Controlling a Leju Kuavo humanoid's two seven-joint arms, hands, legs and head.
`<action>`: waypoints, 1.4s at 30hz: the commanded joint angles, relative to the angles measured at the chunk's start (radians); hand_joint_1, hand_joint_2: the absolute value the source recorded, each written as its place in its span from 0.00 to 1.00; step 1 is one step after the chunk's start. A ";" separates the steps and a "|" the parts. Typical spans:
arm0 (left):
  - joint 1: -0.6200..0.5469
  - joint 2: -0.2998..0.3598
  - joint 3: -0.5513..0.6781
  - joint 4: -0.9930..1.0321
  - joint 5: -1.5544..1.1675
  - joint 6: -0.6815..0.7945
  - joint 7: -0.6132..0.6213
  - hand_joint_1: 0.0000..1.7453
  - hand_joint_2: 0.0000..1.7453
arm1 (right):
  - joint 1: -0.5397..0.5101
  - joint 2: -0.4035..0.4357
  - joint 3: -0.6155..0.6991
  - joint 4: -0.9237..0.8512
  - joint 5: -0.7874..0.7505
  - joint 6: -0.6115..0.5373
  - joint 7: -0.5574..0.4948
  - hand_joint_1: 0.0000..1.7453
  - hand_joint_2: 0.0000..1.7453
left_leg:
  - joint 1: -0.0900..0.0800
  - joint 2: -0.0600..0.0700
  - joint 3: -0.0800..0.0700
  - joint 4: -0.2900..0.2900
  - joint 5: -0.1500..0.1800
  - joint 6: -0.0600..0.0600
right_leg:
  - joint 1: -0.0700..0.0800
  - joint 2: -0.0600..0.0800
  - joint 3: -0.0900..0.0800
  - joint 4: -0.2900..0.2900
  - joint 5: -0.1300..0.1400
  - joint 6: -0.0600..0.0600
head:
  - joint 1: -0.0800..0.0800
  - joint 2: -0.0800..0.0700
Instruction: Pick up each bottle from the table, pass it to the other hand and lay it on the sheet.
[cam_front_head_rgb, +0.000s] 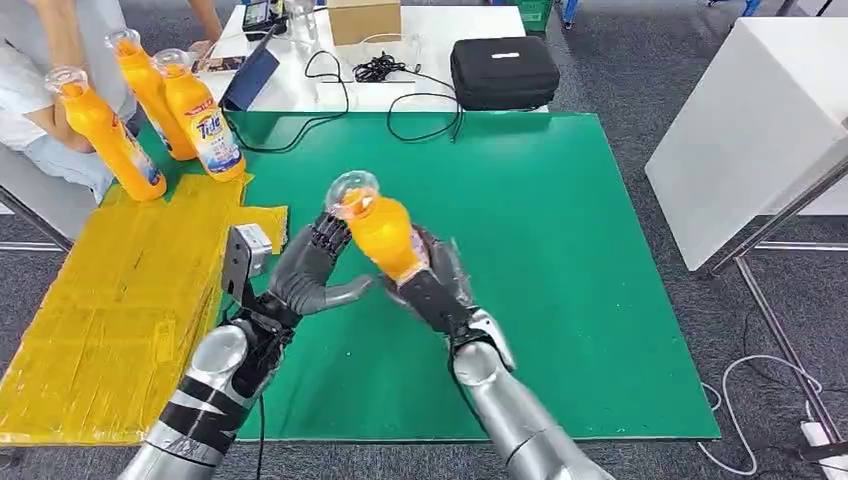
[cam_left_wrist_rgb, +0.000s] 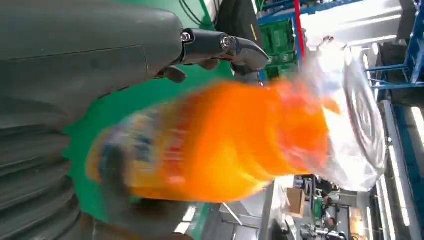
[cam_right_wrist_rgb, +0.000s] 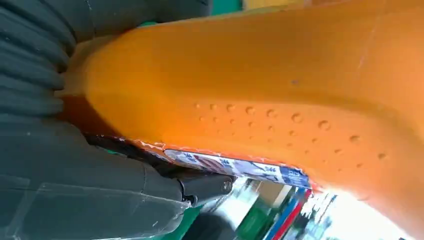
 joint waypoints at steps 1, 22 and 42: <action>-0.056 -0.005 -0.034 0.094 0.012 0.006 -0.007 0.00 1.00 | -0.056 0.036 0.182 0.135 0.007 0.028 0.007 1.00 1.00 | 0.000 0.001 0.003 -0.001 -0.001 -0.001 | 0.000 0.000 0.003 -0.001 -0.001 -0.001 | 0.000 0.000; -0.036 -0.025 0.013 0.089 0.019 0.058 -0.056 1.00 1.00 | -0.041 0.024 0.431 0.070 -0.006 0.040 0.052 1.00 1.00 | 0.002 0.000 0.006 0.001 -0.003 -0.001 | 0.002 -0.002 0.007 0.000 -0.003 -0.002 | 0.000 0.000; -0.041 -0.027 0.025 0.097 0.029 0.066 -0.055 1.00 1.00 | -0.049 0.015 0.405 0.080 -0.020 0.015 0.052 1.00 1.00 | 0.001 -0.001 0.002 0.000 -0.001 -0.001 | 0.001 -0.002 0.003 0.000 -0.001 -0.001 | 0.000 0.000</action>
